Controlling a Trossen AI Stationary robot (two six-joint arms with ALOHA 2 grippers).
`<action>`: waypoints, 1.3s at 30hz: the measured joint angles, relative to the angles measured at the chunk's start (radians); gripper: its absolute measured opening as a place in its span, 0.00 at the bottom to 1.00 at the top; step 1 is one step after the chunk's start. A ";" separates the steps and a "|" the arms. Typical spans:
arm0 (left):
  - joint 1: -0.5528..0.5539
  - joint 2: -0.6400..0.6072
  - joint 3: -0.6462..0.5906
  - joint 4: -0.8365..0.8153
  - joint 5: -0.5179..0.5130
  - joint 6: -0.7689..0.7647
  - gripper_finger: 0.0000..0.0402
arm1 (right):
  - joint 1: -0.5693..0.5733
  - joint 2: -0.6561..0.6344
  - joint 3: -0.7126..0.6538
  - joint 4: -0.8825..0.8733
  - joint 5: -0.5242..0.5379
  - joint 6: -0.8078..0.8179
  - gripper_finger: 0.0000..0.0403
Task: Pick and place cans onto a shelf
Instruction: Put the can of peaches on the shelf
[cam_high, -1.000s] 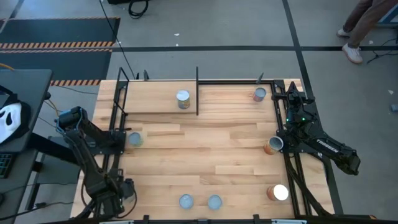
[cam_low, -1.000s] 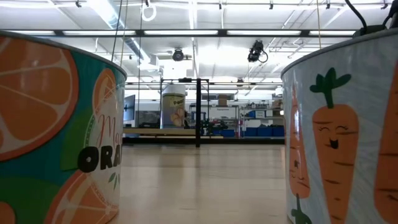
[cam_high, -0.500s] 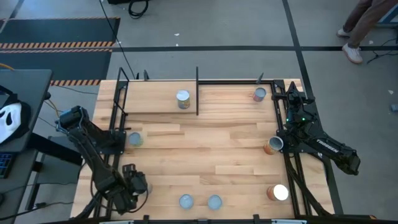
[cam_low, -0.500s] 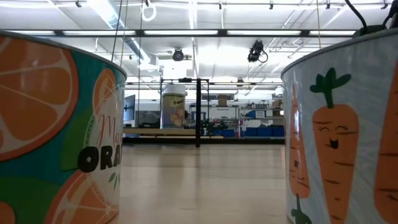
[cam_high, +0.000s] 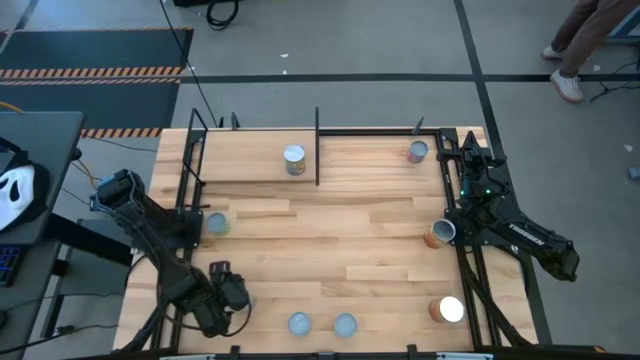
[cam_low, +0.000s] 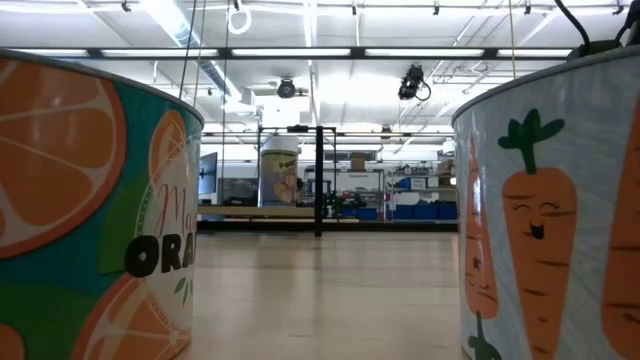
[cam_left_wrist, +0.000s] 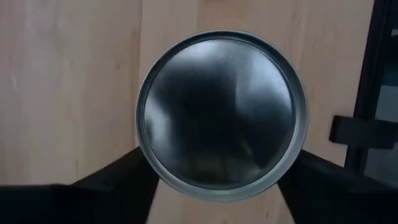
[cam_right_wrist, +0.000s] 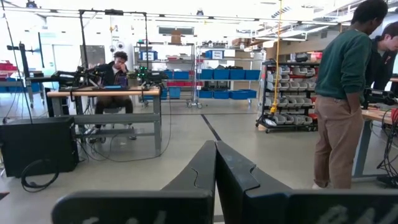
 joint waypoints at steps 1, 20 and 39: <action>0.007 0.000 0.000 0.000 0.000 0.008 0.84 | 0.000 0.000 0.000 0.000 0.000 0.000 0.04; 0.160 0.015 0.002 0.030 0.025 0.298 0.83 | 0.000 0.000 0.000 0.000 0.000 0.000 0.04; 1.047 -0.029 0.415 -0.370 0.048 0.964 0.77 | 0.000 0.000 0.000 0.000 0.001 0.000 0.04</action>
